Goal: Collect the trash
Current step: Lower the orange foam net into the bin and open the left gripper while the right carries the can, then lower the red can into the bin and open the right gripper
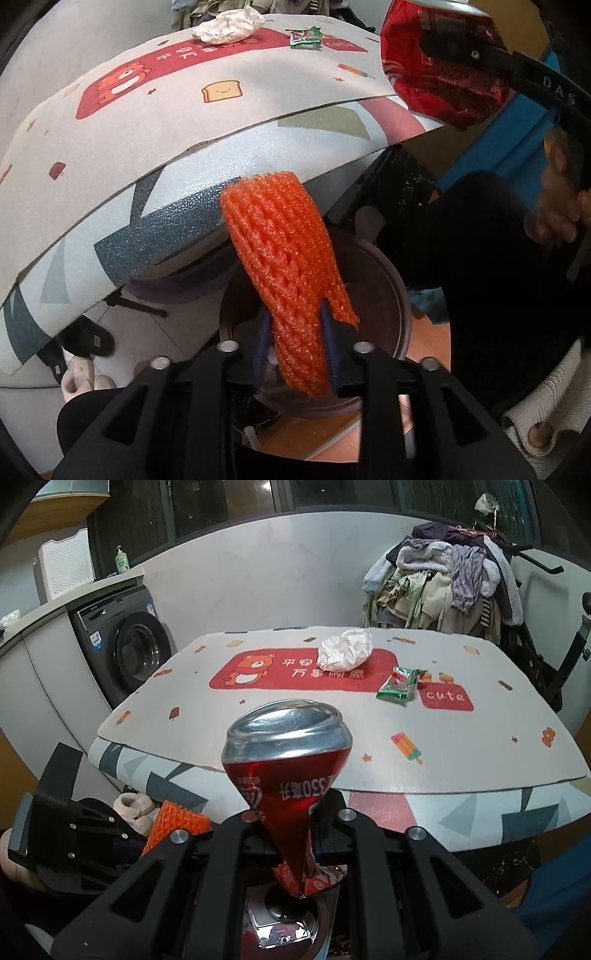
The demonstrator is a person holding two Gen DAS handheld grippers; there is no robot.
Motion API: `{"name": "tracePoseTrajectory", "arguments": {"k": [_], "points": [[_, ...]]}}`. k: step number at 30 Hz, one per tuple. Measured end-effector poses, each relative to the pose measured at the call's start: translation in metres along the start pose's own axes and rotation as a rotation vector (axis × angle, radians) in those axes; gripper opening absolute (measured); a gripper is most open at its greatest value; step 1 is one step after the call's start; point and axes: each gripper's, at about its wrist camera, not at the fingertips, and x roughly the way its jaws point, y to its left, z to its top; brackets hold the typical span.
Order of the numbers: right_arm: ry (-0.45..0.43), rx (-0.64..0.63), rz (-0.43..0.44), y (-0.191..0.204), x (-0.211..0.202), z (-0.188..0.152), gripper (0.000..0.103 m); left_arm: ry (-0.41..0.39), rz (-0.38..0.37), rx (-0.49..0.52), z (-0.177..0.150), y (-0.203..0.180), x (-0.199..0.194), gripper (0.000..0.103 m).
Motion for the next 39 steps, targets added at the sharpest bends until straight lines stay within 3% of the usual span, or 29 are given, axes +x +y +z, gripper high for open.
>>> {"name": "tracePoseTrajectory", "arguments": {"k": [1, 3, 9, 15, 21, 30, 39], "points": [[0.005, 0.0, 0.002, 0.0, 0.001, -0.002, 0.014, -0.017, 0.011, -0.002, 0.0, 0.0, -0.003, 0.06], [0.017, -0.002, 0.01, 0.002, 0.004, -0.005, 0.014, -0.074, 0.018, -0.016, 0.0, 0.003, -0.013, 0.073], [0.065, -0.003, 0.048, 0.011, 0.015, -0.016, 0.014, -0.302, 0.038, -0.085, -0.004, 0.015, -0.057, 0.093], [0.174, 0.023, 0.146, 0.028, 0.036, -0.041, 0.014, -0.429, 0.214, -0.092, -0.01, 0.016, -0.078, 0.096], [0.299, -0.052, 0.163, 0.051, 0.061, -0.064, 0.014, -0.515, 0.229, -0.154, -0.024, 0.026, -0.088, 0.097], [0.522, -0.067, 0.121, 0.057, 0.104, -0.092, 0.014, -0.475, 0.209, -0.202, -0.026, 0.037, -0.078, 0.097], [0.608, -0.068, 0.095, 0.055, 0.116, -0.103, 0.014, -0.469, 0.198, -0.238, -0.027, 0.044, -0.077, 0.097]]}}
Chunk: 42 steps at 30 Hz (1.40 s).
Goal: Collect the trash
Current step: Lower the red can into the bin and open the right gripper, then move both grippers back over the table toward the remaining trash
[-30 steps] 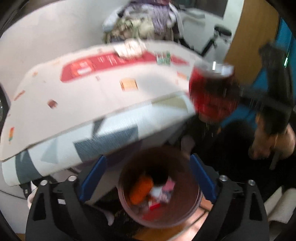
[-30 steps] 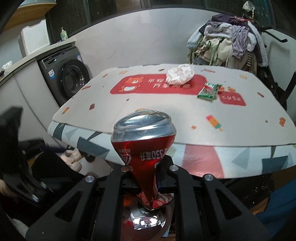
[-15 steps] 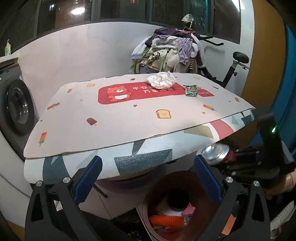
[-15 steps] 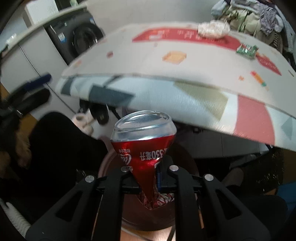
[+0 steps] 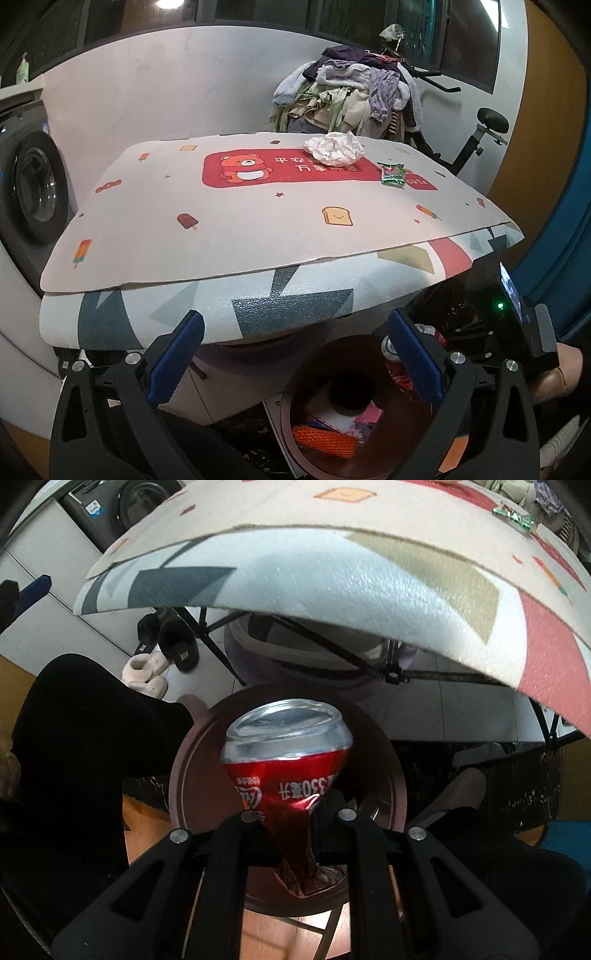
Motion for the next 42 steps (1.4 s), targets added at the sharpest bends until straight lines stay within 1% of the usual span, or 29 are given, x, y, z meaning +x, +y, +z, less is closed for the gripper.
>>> {"name": "tracePoseTrajectory", "arguments": {"k": [9, 11, 12, 14, 15, 16, 19, 20, 21, 23, 31, 42], "points": [[0.043, 0.017, -0.015, -0.005, 0.008, -0.001, 0.014, 0.005, 0.001, 0.007, 0.0, 0.0, 0.001, 0.097], [0.048, 0.02, -0.019, -0.005, 0.01, 0.0, 0.017, 0.006, 0.001, 0.003, 0.0, 0.0, 0.001, 0.097], [0.051, 0.022, -0.025, -0.006, 0.011, 0.0, 0.02, 0.006, 0.0, 0.001, 0.0, 0.0, 0.001, 0.097], [0.057, 0.029, -0.038, -0.007, 0.014, 0.001, 0.033, 0.006, 0.0, 0.001, 0.0, 0.001, 0.001, 0.097], [0.058, 0.034, -0.043, -0.008, 0.014, 0.001, 0.049, 0.007, 0.0, 0.001, 0.0, 0.001, 0.001, 0.097], [0.055, 0.037, -0.05, -0.008, 0.013, 0.001, 0.07, 0.007, 0.0, 0.001, 0.0, 0.001, 0.001, 0.097], [0.026, 0.042, -0.071, -0.008, 0.008, 0.003, 0.088, 0.007, 0.0, 0.001, 0.0, 0.001, 0.002, 0.097], [0.022, 0.045, -0.074, -0.009, 0.007, 0.003, 0.093, 0.007, 0.001, 0.001, 0.0, 0.001, 0.002, 0.097], [0.019, 0.047, -0.082, -0.009, 0.007, 0.003, 0.095, 0.009, 0.002, 0.0, 0.0, 0.001, 0.002, 0.097], [0.012, 0.055, -0.097, -0.01, 0.005, 0.003, 0.096, 0.011, 0.004, -0.004, 0.0, 0.001, 0.003, 0.097], [-0.04, 0.069, -0.104, -0.012, -0.005, 0.005, 0.097, 0.007, 0.008, -0.012, -0.001, 0.002, 0.002, 0.097], [-0.14, 0.02, -0.13, -0.004, -0.028, 0.005, 0.097, -0.002, 0.018, 0.002, 0.0, -0.001, 0.0, 0.097]]}}
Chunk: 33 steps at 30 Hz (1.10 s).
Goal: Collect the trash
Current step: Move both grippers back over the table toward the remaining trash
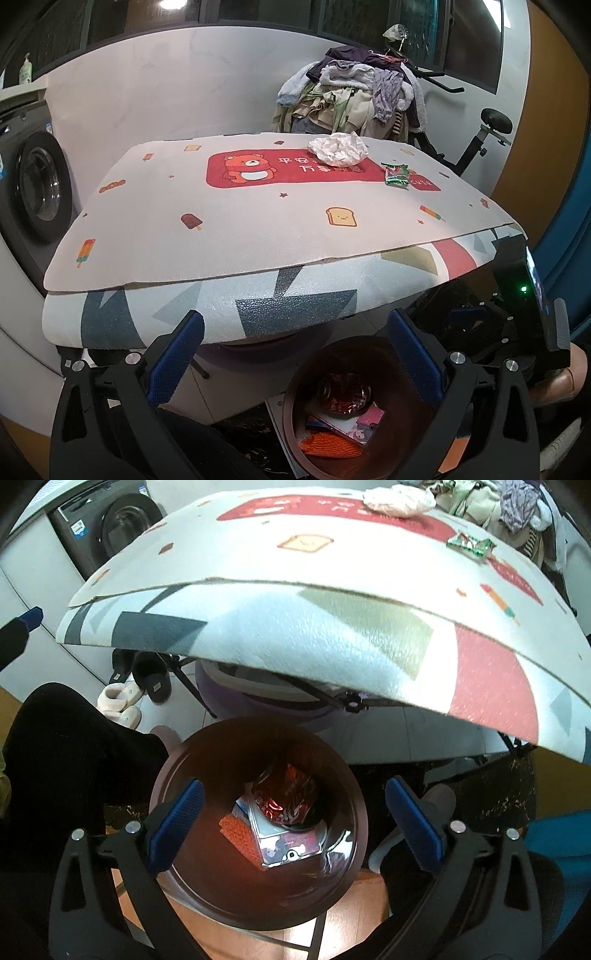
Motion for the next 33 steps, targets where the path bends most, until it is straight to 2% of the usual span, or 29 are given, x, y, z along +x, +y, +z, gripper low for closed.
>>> {"name": "tracePoseTrajectory", "arguments": {"k": [6, 12, 19, 22, 29, 33], "points": [[-0.035, 0.005, -0.005, -0.001, -0.008, 0.002, 0.097, 0.002, 0.004, 0.005, 0.0, -0.002, 0.001, 0.097], [-0.158, 0.029, 0.004, -0.01, -0.033, 0.007, 0.097, -0.008, 0.006, -0.001, 0.001, -0.001, -0.002, 0.097], [-0.216, 0.086, 0.003, -0.033, -0.053, 0.028, 0.097, -0.002, 0.03, -0.059, 0.013, 0.012, 0.0, 0.097], [-0.251, 0.115, -0.007, -0.048, -0.061, 0.038, 0.097, -0.043, 0.059, -0.076, 0.028, 0.018, -0.002, 0.097], [-0.307, 0.226, 0.031, -0.088, -0.073, 0.069, 0.097, -0.117, 0.164, -0.095, 0.072, 0.024, 0.0, 0.097], [-0.381, 0.263, 0.072, -0.111, -0.075, 0.084, 0.097, -0.14, 0.198, -0.08, 0.101, 0.026, 0.01, 0.097]]}}
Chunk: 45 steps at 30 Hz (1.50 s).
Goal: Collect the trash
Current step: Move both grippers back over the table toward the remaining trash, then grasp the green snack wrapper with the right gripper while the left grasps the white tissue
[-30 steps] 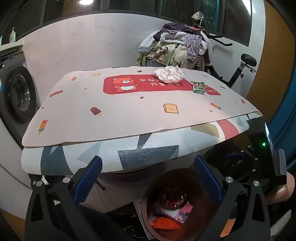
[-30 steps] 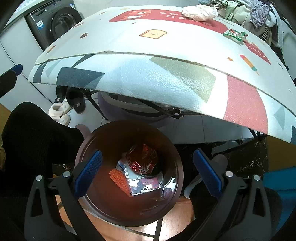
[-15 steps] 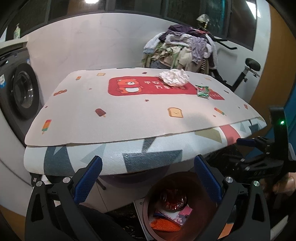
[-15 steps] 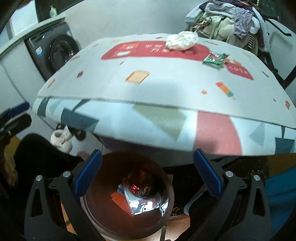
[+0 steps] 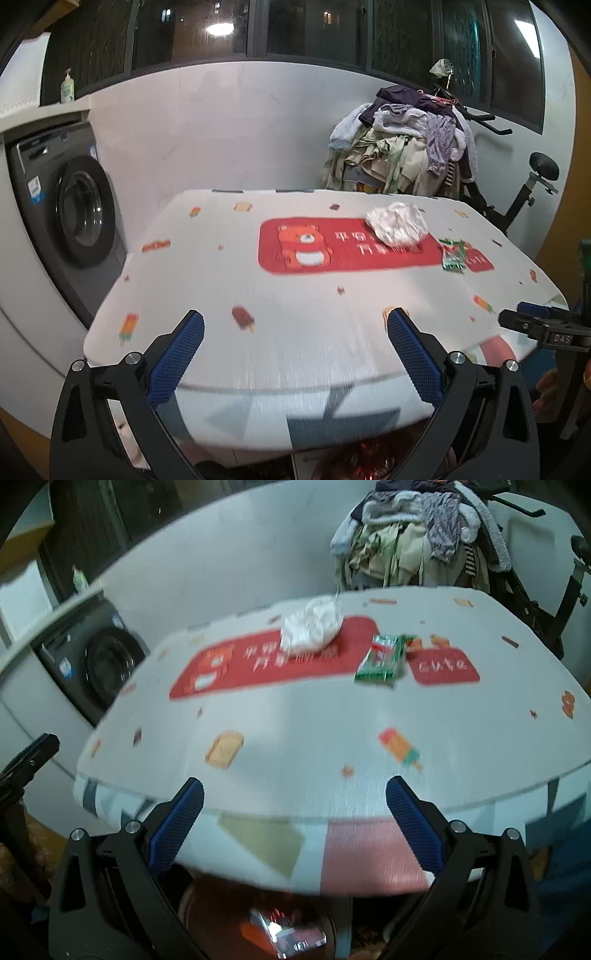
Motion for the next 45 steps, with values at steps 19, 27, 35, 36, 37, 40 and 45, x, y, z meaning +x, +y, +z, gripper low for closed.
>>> {"name": "tracePoseTrajectory", "arguments": {"k": [19, 27, 35, 36, 37, 40, 45], "points": [[-0.005, 0.12, -0.144, -0.104, 0.11, 0.108, 0.087, 0.074, -0.172, -0.063, 0.075, -0.017, 0.123, 0.097], [0.069, 0.13, -0.118, -0.12, 0.144, 0.114, 0.016, 0.173, -0.227, -0.037, 0.093, -0.05, 0.175, 0.097], [-0.112, 0.138, -0.056, -0.123, 0.113, 0.107, 0.012, 0.237, -0.3, -0.053, 0.098, -0.084, 0.226, 0.097], [-0.125, 0.154, -0.05, -0.125, 0.11, 0.105, 0.012, 0.257, -0.324, -0.084, 0.1, -0.086, 0.236, 0.097], [-0.13, 0.164, -0.047, -0.126, 0.109, 0.105, 0.012, 0.277, -0.344, -0.114, 0.102, -0.089, 0.247, 0.096], [-0.138, 0.173, -0.044, -0.127, 0.108, 0.105, 0.012, 0.325, -0.384, -0.187, 0.109, -0.096, 0.275, 0.083], [-0.143, 0.164, -0.042, -0.125, 0.107, 0.104, 0.012, 0.394, -0.456, -0.356, 0.111, -0.093, 0.315, 0.063]]}}
